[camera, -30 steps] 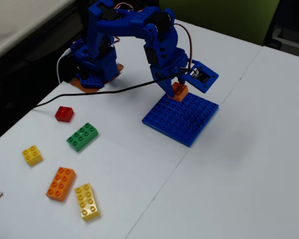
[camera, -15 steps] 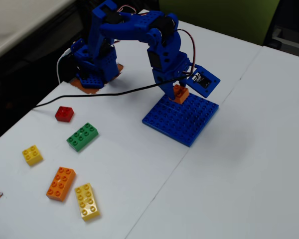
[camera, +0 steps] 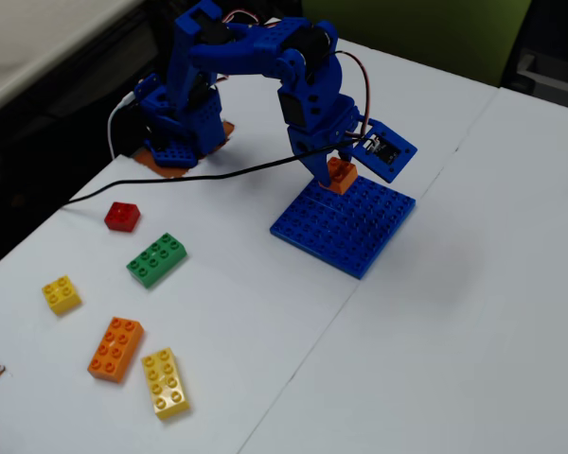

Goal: Pick up the 2x2 orange block and go up the 8x8 blue block.

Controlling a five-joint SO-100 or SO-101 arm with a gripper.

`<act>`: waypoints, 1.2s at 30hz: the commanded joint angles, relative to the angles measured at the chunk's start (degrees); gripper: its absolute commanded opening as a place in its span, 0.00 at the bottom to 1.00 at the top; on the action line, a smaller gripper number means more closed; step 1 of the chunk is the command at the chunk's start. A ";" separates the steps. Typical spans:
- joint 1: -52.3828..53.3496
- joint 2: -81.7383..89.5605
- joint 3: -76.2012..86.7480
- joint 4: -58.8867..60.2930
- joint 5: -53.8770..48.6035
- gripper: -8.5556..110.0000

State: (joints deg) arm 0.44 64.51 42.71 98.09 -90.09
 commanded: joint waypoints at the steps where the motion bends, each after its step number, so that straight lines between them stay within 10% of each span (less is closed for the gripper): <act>1: -0.26 0.44 -3.16 0.44 0.09 0.07; 36: -0.35 -1.93 -7.03 1.85 0.18 0.07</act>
State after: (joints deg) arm 0.44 61.52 38.41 99.49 -90.09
